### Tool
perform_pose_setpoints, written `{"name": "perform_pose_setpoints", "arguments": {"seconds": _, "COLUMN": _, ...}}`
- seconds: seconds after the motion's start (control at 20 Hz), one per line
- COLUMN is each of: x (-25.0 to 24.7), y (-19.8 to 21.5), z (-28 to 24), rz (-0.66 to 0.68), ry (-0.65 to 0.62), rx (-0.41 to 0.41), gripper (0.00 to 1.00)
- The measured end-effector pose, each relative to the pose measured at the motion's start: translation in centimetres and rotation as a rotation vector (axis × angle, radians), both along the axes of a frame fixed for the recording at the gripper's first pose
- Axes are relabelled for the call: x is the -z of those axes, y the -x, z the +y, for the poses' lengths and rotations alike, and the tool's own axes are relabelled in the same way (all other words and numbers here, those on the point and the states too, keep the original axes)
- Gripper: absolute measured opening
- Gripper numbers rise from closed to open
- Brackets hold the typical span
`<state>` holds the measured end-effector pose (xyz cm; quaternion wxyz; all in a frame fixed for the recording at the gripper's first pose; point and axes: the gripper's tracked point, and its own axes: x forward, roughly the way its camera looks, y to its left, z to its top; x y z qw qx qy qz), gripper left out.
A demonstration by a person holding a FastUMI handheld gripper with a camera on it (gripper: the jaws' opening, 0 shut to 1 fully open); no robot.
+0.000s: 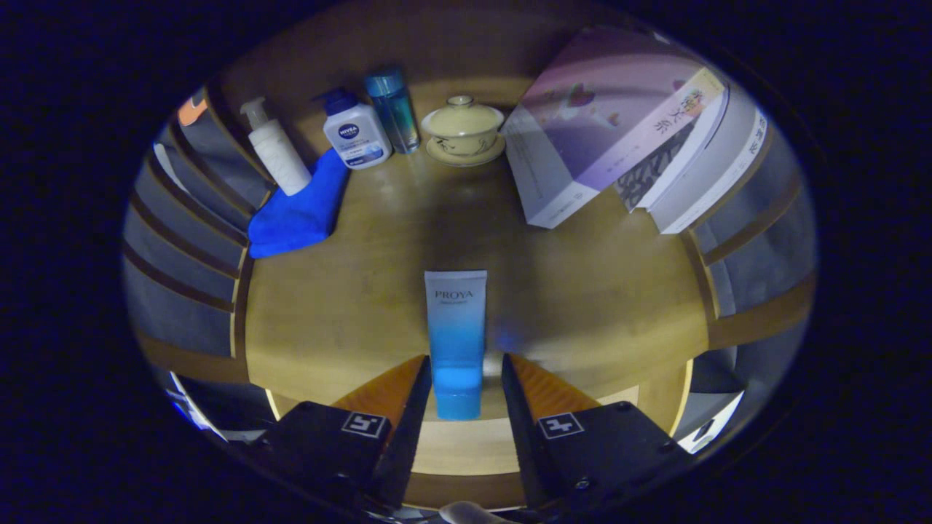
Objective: Pull open the drawer, take out the items inside it, and place them on the countertop above the cabinet.
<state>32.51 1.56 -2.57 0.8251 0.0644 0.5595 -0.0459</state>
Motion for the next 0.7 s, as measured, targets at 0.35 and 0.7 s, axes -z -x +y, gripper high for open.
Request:
{"name": "perform_pose_setpoints", "arguments": {"seconds": 0.35, "x": -3.0, "y": 2.7, "z": 0.8, "rz": -0.091, "ry": -0.053, "rx": -0.002, "gripper": 0.61}}
{"name": "perform_pose_setpoints", "arguments": {"seconds": 0.7, "x": -6.1, "y": 8.3, "z": 2.3, "rz": -0.250, "ry": -0.071, "rx": -0.049, "gripper": 0.61}}
